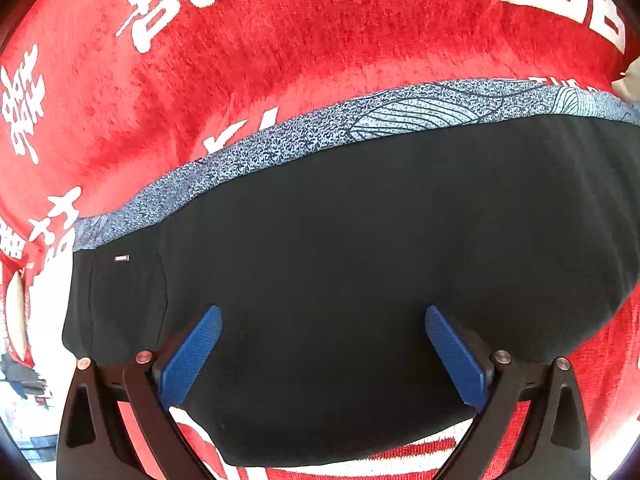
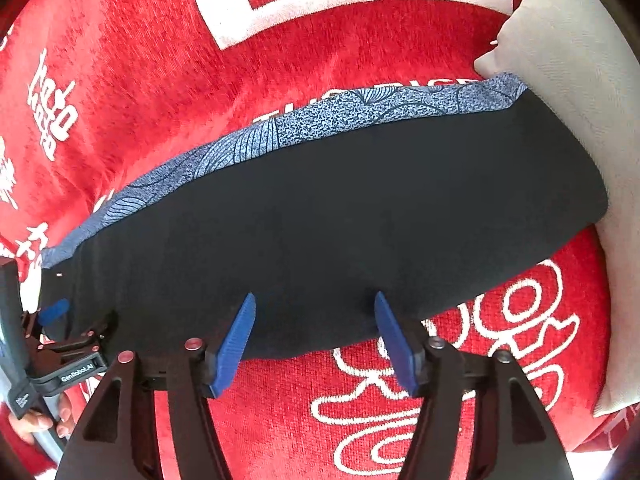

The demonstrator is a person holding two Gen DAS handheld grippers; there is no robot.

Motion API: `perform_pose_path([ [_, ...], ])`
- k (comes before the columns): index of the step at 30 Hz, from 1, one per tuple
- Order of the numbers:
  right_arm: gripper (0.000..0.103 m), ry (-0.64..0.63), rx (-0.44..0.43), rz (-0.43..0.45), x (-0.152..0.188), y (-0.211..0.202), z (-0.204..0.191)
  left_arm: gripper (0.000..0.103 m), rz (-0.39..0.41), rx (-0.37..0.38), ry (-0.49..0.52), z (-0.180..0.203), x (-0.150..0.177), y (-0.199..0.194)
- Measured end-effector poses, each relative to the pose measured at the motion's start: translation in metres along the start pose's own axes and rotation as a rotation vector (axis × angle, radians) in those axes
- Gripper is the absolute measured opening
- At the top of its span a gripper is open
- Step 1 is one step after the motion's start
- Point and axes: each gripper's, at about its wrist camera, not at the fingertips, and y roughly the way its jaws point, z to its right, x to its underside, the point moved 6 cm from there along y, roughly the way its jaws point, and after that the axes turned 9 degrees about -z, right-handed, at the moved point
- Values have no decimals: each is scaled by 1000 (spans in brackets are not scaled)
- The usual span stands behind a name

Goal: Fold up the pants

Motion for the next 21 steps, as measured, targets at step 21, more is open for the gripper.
perform_pose_path([
  [21,72,280,-289,67,31,-36,69,102,42,98,61,54,-18,-52],
])
